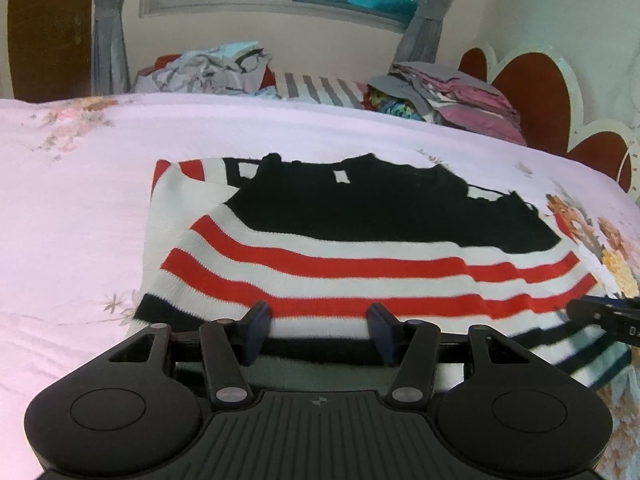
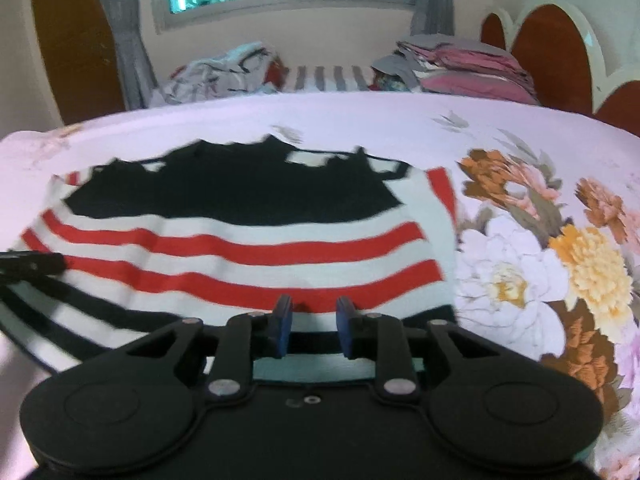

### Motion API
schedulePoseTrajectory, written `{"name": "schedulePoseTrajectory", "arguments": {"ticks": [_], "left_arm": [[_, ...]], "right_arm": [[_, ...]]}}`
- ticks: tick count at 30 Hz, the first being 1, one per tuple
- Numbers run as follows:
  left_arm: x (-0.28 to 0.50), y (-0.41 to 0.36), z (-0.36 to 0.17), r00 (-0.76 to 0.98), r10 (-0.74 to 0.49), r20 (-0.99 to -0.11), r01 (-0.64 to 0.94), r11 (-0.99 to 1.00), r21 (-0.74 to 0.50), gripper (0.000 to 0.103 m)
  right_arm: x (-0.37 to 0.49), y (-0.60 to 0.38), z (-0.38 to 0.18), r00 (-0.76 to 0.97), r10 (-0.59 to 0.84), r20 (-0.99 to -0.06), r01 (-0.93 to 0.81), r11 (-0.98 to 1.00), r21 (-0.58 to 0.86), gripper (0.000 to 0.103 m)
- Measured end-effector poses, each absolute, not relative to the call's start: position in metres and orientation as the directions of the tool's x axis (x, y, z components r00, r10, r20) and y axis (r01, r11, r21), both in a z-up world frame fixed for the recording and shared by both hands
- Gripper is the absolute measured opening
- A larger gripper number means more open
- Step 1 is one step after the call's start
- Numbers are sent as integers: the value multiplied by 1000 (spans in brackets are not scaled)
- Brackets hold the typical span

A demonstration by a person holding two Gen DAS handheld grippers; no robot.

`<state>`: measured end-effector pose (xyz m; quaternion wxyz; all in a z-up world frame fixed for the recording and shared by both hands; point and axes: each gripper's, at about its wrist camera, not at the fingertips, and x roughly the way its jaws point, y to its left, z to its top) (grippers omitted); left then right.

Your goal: Fold small clothes

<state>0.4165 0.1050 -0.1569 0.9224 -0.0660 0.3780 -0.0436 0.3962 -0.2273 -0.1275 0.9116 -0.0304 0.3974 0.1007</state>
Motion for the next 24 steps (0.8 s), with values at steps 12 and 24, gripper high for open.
{"name": "schedulePoseTrajectory", "arguments": {"ticks": [12,24], "left_arm": [[376,141,-178,695,-119,-709,-21,982,-185,55],[381,149,-175,676,-141,-723,-77,963,-260,55]], "right_arm": [[369,-216,-144,647,128,-752,-249,967,-50,22],[360,-250,-143,652,97,-752,-150,989,-3,22]]}}
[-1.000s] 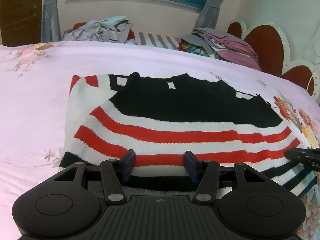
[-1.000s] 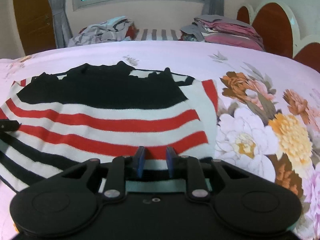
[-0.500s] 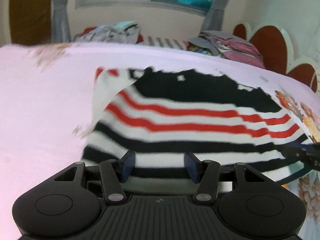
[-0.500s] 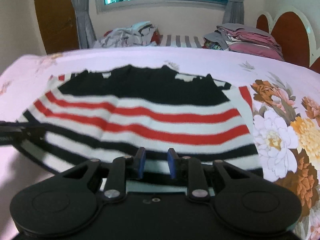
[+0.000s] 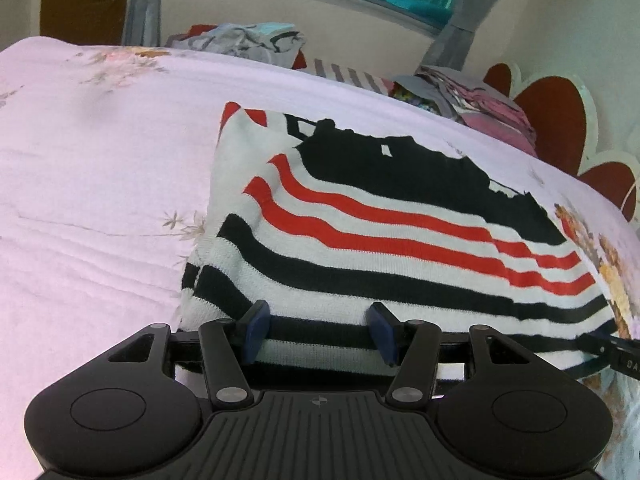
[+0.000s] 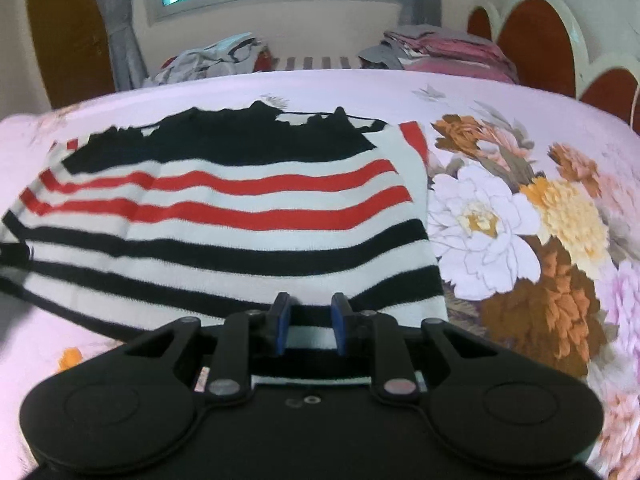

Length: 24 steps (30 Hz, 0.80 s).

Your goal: Fold small clothes

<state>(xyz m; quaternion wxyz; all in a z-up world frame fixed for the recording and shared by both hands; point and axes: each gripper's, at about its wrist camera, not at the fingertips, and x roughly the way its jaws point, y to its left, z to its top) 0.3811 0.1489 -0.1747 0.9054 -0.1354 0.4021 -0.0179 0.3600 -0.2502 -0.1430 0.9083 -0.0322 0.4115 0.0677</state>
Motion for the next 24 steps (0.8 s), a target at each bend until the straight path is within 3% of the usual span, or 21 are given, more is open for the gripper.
{"name": "schedulePoseTrajectory", "arguments": {"ticks": [5,8,20,24], "left_arm": [[379,153,-166,662,-131,-738,-124,952,-280,56],[376,154,-163,656,-132,-743,-138,947,-289,71],[361,155,-170,638,-150,-755,-214,908,-361,83],[351,159,-186,617,-193,-763,-314,829,-463,85]], "right_arm": [[361,-239,-124,665,154,-731,-182,982,41,26],[365,-225,-117,664,194,-722,-226,973,54,27],[393,-169,-128,646,293,-705,-328,940,91,34],[397,-163,-134,656,298,-693,-334,938,87,35]]}}
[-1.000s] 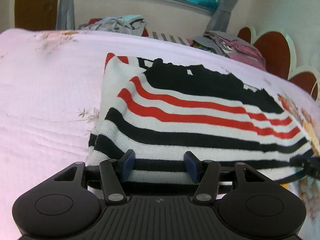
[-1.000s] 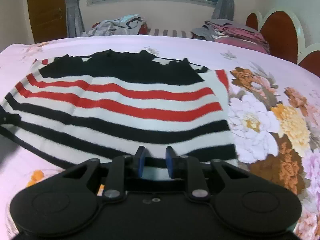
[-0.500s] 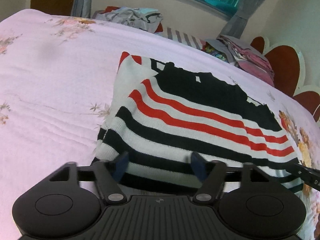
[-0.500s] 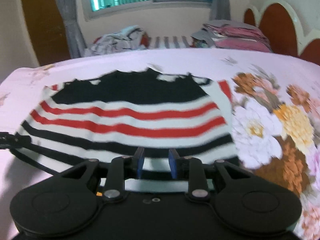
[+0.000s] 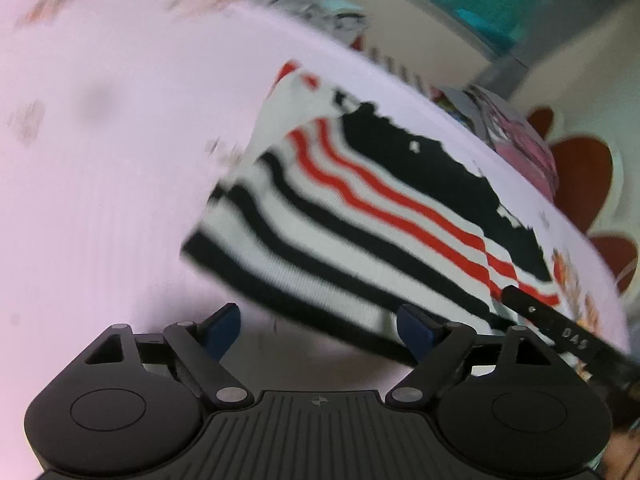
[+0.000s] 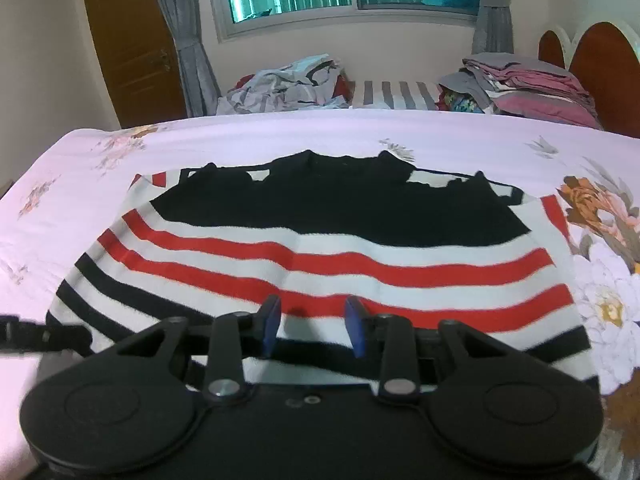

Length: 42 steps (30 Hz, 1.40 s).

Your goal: Fold small clothes

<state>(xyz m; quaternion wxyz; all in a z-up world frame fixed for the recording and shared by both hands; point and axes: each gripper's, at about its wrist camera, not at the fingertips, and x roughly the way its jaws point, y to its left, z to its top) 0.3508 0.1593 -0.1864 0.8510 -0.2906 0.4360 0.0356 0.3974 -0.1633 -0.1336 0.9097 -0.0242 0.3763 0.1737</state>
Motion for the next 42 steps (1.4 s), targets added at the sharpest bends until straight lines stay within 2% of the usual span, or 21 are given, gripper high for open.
{"name": "schedulePoseTrajectory", "arguments": {"ticks": [9,16,18,20,26,29,33,39,42], "left_arm": [[366,167,-212,732,-244,-636,-336,683,-649,86],[390,176,-232,827,-224,-516,-315,575,-755,85],[396,175,-235,836,-213,-506,-312,574,-757,76],[400,176,-240,841,-209,-498,-314,561,-766,56],[408,182,-254,842,-209,-498,-328,534,-779,24],[412,180,-246,838,-214,-503,-318,558,-767,18],[420,167,-210,862,-239,-446,-206,639,-741,18],[443,108,-145,873,-316,-371,20,785,-620,18],[456,62,-123,857,-379,-349,133,818,-560,18]], "right_arm": [[403,-155,-154,643,285,-711,-359,932,50,39],[401,-154,-155,649,278,-708,-352,935,44,40],[401,-152,-155,652,269,-709,-348,937,35,40],[400,-149,-154,653,255,-713,-341,940,24,39],[396,-142,-157,672,211,-709,-316,948,-18,40],[396,-138,-158,677,193,-711,-311,950,-38,41],[398,-139,-157,671,195,-715,-312,950,-34,41],[408,-171,-143,637,305,-708,-292,945,145,42],[407,-203,-132,652,319,-688,-274,945,179,42]]}}
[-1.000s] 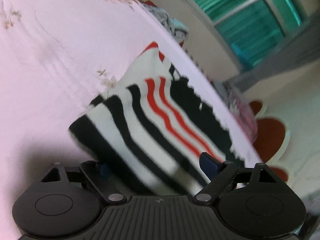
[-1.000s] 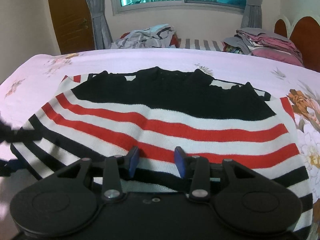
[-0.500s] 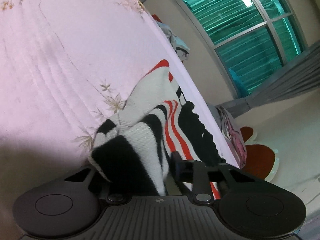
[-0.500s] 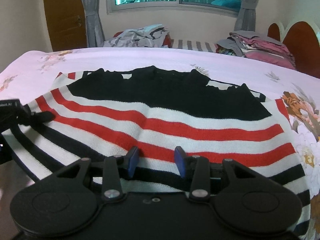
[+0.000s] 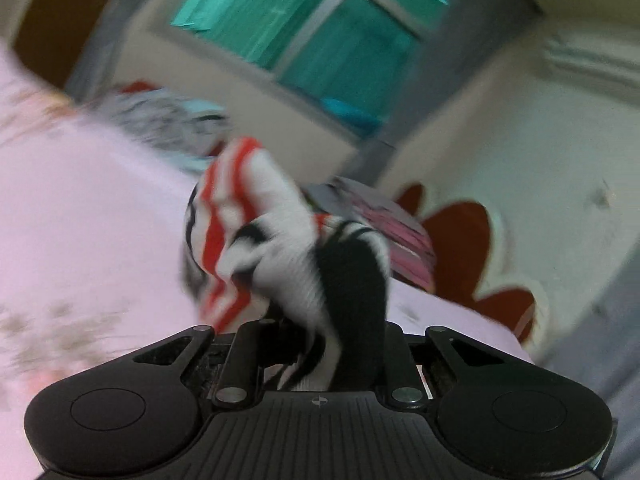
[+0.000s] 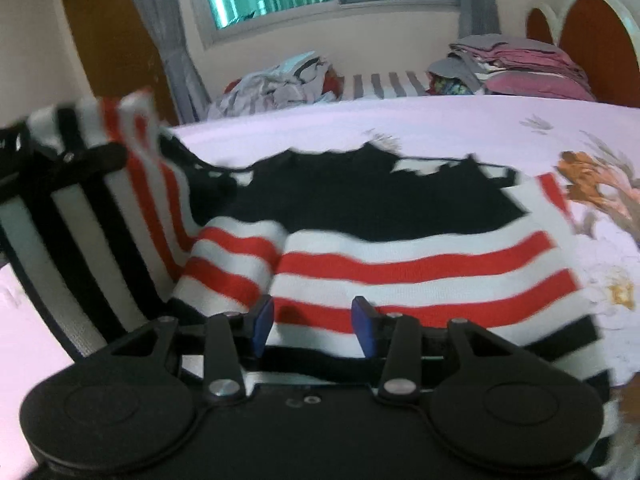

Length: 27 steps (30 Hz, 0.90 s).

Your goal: Fold small clothes

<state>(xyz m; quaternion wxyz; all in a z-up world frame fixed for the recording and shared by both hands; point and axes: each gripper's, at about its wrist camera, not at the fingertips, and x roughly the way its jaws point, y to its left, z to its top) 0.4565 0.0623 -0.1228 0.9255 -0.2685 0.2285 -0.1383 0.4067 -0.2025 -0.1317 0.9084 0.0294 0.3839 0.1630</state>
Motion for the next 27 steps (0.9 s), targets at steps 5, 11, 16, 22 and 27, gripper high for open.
{"name": "schedulePoseTrajectory", "arguments": {"ticks": [5,11,16,22,27], "left_arm": [[470,-23,-118,786,-490,-377,298,835,-463,18],[464,-111,-154,677,-477,-560,434,874,-219,36],[441,-111,-135,657,-523,-542,481,845,-233,74],[404,-55,-108,725,-488,-486,393,873,-289,74],[402,-2,-117,783,-355,-511,237,929,-283,74]], "right_arm": [[400,-272,-121,673,287,-682,-194,958,211,42],[391,-345,-122,670,247,-700,-78,961,265,43],[387,-375,-110,690,262,-675,-46,946,320,44],[404,-359,-105,626,433,-648,-115,874,473,50],[423,-338,-130,537,474,-698,-77,851,519,54]]}}
